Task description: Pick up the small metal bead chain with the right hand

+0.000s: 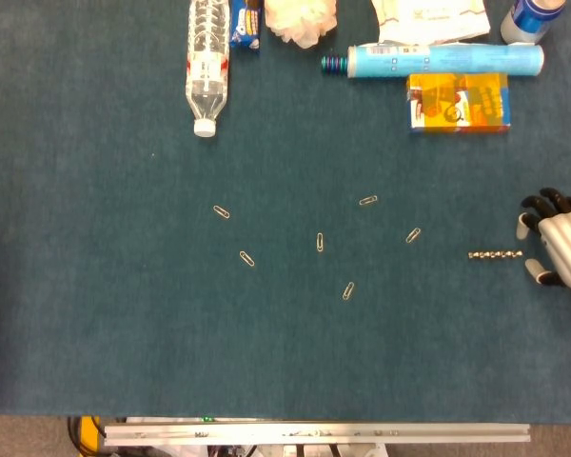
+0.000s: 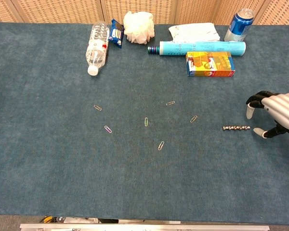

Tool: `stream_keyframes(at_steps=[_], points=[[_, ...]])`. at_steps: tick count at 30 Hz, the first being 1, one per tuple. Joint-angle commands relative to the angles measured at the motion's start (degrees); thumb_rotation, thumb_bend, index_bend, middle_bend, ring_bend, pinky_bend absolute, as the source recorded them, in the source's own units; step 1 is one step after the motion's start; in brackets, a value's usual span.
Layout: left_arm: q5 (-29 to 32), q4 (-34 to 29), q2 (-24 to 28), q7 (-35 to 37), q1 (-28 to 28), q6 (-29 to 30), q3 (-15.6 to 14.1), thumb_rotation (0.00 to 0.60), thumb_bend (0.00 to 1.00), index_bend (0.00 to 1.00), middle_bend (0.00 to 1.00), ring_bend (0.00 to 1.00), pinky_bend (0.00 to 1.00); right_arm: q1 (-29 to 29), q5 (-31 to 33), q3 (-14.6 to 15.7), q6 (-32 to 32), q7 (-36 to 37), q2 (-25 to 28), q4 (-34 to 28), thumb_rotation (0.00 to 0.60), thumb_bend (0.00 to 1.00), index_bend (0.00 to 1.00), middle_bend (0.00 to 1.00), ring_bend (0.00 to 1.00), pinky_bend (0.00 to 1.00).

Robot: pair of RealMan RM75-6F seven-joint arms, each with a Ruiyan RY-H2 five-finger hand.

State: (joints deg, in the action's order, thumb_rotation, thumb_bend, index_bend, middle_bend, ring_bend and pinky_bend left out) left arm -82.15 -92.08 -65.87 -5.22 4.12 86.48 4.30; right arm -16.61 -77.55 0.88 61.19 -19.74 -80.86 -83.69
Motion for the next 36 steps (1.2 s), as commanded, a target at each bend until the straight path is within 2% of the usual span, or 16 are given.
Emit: stream_keyframes(at_steps=[1,36], points=[[0.0,0.0,0.0,0.0,0.0,0.0,0.0,0.600,0.00,0.22,0.16,0.22,0.29,-0.1,0.2,0.1,-0.2,-0.1,-0.2,0.3,0.600,0.26,0.45,0.25,0.13,0.25],[0.0,-0.2,0.2,0.4,-0.2,0.2,0.0,0.600,0.00,0.22,0.16,0.22,0.29,-1.7,1.7,0.6,-2.0,-1.2,-2.4,1.6,0.600,0.27,0.49,0.25,0.13,0.25]])
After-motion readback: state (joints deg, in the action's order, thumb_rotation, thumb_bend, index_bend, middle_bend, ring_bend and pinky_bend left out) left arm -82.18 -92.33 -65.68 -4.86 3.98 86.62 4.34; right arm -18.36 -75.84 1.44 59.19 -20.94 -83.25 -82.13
